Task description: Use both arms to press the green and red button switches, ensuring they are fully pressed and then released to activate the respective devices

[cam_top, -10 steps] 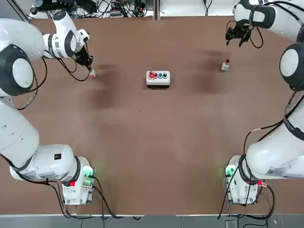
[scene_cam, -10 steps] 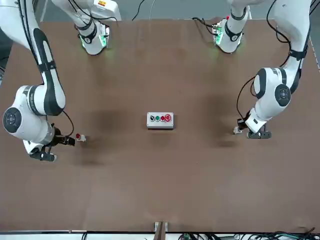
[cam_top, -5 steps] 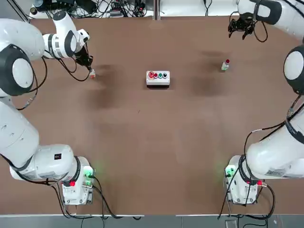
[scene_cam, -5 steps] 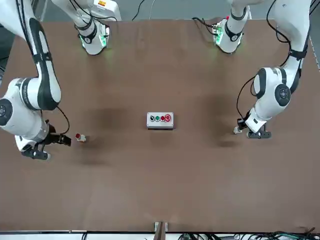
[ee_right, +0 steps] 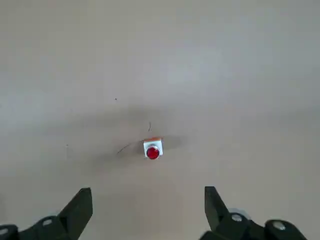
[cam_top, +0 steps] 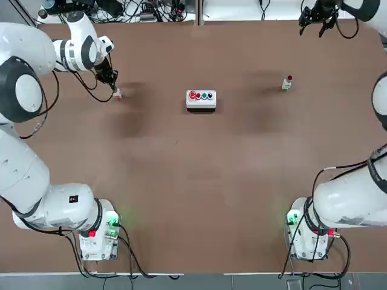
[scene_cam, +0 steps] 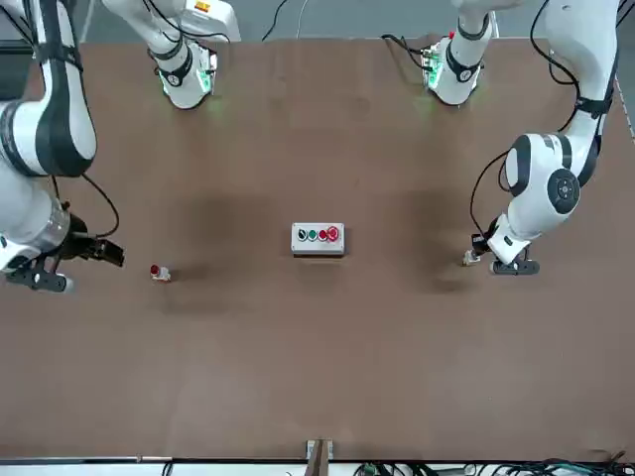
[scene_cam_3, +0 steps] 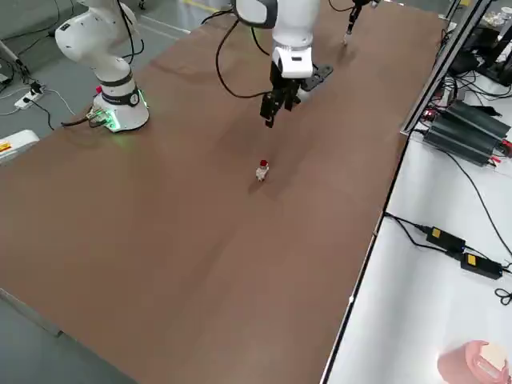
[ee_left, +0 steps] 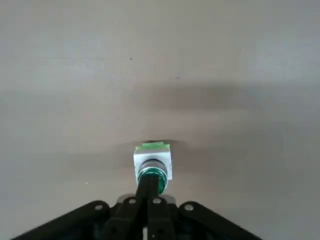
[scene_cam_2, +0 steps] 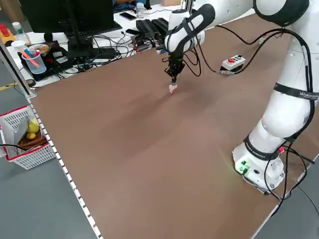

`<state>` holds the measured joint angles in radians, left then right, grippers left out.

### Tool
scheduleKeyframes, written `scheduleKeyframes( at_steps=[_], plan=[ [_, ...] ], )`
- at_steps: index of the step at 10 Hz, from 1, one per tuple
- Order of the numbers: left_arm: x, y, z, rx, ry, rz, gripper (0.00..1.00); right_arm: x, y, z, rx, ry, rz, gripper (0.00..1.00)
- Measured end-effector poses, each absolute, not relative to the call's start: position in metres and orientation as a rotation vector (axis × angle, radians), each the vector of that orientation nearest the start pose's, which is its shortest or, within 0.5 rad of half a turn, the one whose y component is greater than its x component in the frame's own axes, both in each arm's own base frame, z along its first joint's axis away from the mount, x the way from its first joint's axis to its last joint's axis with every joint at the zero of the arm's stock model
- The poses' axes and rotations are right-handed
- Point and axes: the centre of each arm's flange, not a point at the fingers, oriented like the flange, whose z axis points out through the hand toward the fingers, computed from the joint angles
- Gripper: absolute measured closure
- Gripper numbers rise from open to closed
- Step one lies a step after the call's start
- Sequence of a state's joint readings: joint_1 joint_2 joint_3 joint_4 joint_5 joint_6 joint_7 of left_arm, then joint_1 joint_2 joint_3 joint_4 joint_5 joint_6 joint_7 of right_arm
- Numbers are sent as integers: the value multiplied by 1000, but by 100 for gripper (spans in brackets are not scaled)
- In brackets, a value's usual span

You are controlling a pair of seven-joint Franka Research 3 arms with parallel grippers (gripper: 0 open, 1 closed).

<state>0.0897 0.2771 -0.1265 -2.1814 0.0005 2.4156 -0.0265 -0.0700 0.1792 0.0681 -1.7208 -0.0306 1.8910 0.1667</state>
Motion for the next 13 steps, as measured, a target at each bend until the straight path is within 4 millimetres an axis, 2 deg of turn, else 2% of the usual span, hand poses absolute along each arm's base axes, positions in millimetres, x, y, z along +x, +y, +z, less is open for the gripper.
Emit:
scheduleKeyframes(
  at_steps=[2,4,8,9,10,12,13],
  plan=[
    [556,-21,260,-3174,12,69,99,600,2,510,-3149,245,-14,1],
    [558,-21,264,-3172,14,99,99,588,11,535,-3149,229,-49,1],
    [571,-21,291,-3171,14,79,97,579,20,550,-3150,234,-58,1],
    [576,-21,312,-3170,13,40,93,579,21,550,-3150,231,-56,1],
    [581,-21,343,-3166,12,21,84,578,22,551,-3151,228,-56,1],
    [593,-20,432,-3158,11,52,74,578,22,552,-3150,227,-59,1],
    [597,-20,477,-3156,10,52,61,577,23,553,-3150,227,-64,1]
  ],
)
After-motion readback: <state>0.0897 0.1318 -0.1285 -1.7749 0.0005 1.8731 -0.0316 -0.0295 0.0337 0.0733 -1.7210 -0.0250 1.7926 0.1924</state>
